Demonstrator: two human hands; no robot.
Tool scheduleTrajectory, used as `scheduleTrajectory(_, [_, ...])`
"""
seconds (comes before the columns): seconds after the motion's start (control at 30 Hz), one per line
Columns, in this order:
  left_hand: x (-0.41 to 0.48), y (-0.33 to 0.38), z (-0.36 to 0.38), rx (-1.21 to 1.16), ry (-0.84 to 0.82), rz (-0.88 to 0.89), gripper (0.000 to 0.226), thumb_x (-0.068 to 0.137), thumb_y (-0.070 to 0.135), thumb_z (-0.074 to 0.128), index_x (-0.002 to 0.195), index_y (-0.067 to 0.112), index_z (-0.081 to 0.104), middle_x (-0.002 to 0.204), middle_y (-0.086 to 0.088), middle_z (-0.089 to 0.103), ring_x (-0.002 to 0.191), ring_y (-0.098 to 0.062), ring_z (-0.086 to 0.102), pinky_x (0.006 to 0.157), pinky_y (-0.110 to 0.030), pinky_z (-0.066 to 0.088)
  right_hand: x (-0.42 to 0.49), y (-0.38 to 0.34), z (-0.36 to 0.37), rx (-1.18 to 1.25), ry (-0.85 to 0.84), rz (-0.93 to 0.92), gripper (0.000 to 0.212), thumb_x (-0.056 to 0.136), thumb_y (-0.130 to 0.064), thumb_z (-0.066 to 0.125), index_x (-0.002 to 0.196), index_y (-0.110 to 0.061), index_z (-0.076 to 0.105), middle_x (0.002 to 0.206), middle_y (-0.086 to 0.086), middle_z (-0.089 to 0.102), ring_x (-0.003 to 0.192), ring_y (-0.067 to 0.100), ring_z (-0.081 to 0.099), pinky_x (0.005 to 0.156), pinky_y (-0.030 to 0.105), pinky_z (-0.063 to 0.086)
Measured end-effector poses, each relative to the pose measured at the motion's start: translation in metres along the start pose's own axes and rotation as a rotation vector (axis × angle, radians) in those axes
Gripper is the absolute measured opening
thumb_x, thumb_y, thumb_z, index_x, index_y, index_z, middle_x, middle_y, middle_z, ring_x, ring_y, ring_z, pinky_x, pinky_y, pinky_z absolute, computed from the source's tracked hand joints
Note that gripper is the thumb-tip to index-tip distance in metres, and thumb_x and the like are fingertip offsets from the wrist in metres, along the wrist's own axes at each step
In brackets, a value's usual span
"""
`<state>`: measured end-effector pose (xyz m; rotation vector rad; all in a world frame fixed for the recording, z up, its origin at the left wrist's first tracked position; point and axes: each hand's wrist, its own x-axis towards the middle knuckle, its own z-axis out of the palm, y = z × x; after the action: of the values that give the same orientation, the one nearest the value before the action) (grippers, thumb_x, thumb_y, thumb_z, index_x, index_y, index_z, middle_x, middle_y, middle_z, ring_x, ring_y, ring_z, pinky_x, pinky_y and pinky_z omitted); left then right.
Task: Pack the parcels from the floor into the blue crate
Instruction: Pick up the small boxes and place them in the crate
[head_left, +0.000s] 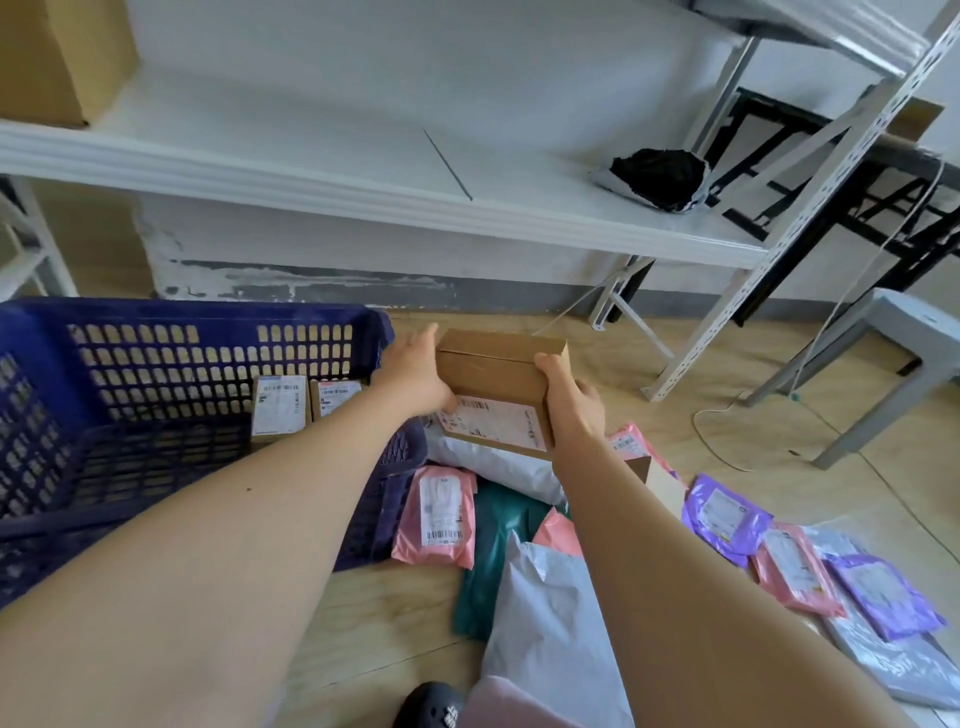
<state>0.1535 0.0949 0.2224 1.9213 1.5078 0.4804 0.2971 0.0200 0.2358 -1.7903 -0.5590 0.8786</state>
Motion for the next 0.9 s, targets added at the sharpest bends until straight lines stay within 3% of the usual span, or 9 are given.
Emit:
scheduleTrajectory(0.1, [0.000,-0.024,-0.016,-0.209,-0.016,-0.232,0.105,0.074,0.016,0.077,0.151,0.017,0.006,0.150,-0.014,0.028,0.134,-0.034,0.034,0.101,-0.042,0.038,-0.004,-0.003,0.014,0.056,-0.057,0.033,0.066,0.070,-0.055,0.064,0.125,-0.022,0.050,0.105,0.007,0.065,0.091,0.022,0.063,0.071,0.033,0.052])
scheduleTrajectory(0.2, [-0.003,-0.041,-0.027,-0.437,-0.063,-0.400,0.091,0.079,0.017,0.072,0.149,0.013,0.013,0.147,-0.014,0.032,0.132,-0.033,0.036,0.102,-0.044,0.038,-0.007,-0.006,0.033,0.072,-0.093,0.059,0.059,0.072,-0.055,0.062,0.118,-0.020,0.053,0.102,0.010,0.066,0.085,0.022,0.065,0.069,0.032,0.054])
scheduleTrajectory(0.27, [-0.004,-0.050,-0.031,-0.567,-0.077,-0.474,0.073,0.080,0.017,0.068,0.142,0.012,0.030,0.142,-0.012,0.038,0.127,-0.031,0.039,0.103,-0.047,0.040,-0.009,-0.009,0.048,0.090,-0.148,0.090,0.056,0.074,-0.055,0.061,0.116,-0.018,0.054,0.103,0.011,0.067,0.081,0.022,0.065,0.064,0.030,0.053])
scheduleTrajectory(0.33, [-0.006,-0.057,-0.035,-0.689,-0.079,-0.520,0.039,0.085,0.013,0.062,0.121,0.011,0.047,0.129,-0.008,0.045,0.117,-0.026,0.042,0.100,-0.045,0.042,-0.012,-0.011,0.066,0.123,-0.220,0.138,0.055,0.077,-0.053,0.060,0.118,-0.016,0.054,0.106,0.013,0.066,0.076,0.021,0.063,0.058,0.028,0.051])
scheduleTrajectory(0.4, [-0.006,-0.066,-0.037,-0.808,-0.056,-0.548,0.025,0.085,0.007,0.056,0.108,0.014,0.049,0.117,-0.008,0.047,0.108,-0.025,0.043,0.094,-0.043,0.045,-0.015,-0.011,0.085,0.141,-0.285,0.173,0.055,0.079,-0.052,0.059,0.120,-0.015,0.053,0.106,0.014,0.064,0.073,0.021,0.061,0.055,0.028,0.050])
scheduleTrajectory(0.53, [-0.005,-0.095,-0.045,-0.958,0.053,-0.578,0.031,0.079,-0.002,0.052,0.107,0.012,0.054,0.110,-0.012,0.053,0.112,-0.030,0.051,0.092,-0.047,0.048,-0.011,-0.004,0.117,0.096,-0.369,0.251,0.044,0.079,-0.053,0.056,0.102,-0.016,0.055,0.081,0.011,0.059,0.071,0.023,0.059,0.076,0.038,0.055])
scheduleTrajectory(0.63, [-0.001,-0.119,-0.053,-0.943,0.088,-0.607,0.039,0.079,-0.003,0.051,0.116,0.008,0.055,0.109,-0.013,0.057,0.111,-0.031,0.055,0.093,-0.048,0.049,-0.010,0.002,0.138,0.033,-0.345,0.235,0.036,0.074,-0.046,0.059,0.091,-0.015,0.053,0.070,0.004,0.049,0.068,0.021,0.053,0.065,0.030,0.048])
scheduleTrajectory(0.77, [0.009,-0.142,-0.062,-0.869,0.115,-0.609,0.042,0.079,-0.003,0.053,0.119,0.010,0.056,0.115,-0.015,0.059,0.112,-0.031,0.054,0.095,-0.052,0.048,0.003,0.020,0.164,-0.084,-0.305,0.137,0.051,0.071,-0.031,0.064,0.117,-0.016,0.048,0.099,0.007,0.057,0.097,0.028,0.061,0.085,0.043,0.055])
scheduleTrajectory(0.9, [0.019,-0.160,-0.058,-0.846,0.171,-0.599,0.047,0.079,0.003,0.058,0.124,0.014,0.050,0.121,-0.013,0.056,0.117,-0.031,0.050,0.100,-0.052,0.043,0.012,0.037,0.181,-0.231,-0.332,0.046,0.055,0.079,-0.027,0.060,0.131,-0.023,0.042,0.110,0.002,0.053,0.104,0.025,0.057,0.094,0.045,0.051])
